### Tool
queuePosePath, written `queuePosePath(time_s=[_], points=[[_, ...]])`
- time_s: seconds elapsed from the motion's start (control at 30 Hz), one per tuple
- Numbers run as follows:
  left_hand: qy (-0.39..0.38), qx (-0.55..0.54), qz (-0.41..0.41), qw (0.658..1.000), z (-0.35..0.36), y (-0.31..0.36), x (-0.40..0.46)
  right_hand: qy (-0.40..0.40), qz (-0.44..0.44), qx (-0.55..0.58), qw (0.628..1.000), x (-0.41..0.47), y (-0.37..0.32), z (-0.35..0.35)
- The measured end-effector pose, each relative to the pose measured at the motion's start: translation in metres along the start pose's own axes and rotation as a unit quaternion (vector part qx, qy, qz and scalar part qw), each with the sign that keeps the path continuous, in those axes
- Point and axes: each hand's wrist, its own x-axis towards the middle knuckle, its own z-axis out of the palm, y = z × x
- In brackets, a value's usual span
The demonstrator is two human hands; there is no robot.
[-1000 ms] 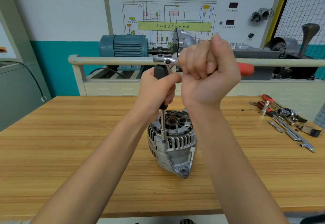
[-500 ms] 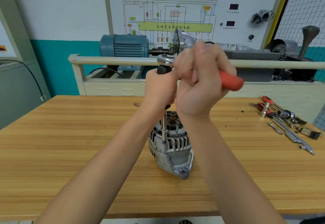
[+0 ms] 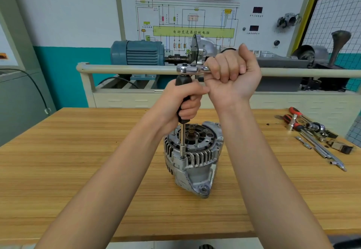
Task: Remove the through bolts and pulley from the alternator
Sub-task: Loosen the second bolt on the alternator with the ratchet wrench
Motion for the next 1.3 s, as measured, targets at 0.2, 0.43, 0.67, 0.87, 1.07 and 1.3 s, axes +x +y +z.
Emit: queuePosePath(time_s=[0.2,0.43,0.67,0.87,1.07,1.3], points=[[0.169,0.046,0.007,0.984,0.008,-0.002,0.006,-0.109,-0.159,-0.221,0.956,-0.017,0.021,0.003],[0.266,0.146,0.097,0.948,0.02,-0.01,0.006,-0.159,-0.331,-0.401,0.839,-0.036,0.048,0.005],[0.109,0.03,0.034,0.993,0.0,0.0,-0.001,-0.059,-0.043,-0.124,0.99,-0.004,0.007,0.003],[0.0,0.02,-0.037,0.999,0.002,-0.001,-0.001,-0.01,0.006,0.029,1.0,0.0,0.0,-0.007],[0.222,0.062,-0.003,0.973,0.017,-0.004,0.006,-0.127,-0.226,-0.278,0.925,-0.024,0.027,0.005],[0.272,0.081,0.054,0.957,0.016,-0.008,0.001,-0.157,-0.281,-0.332,0.887,-0.033,0.039,0.008]])
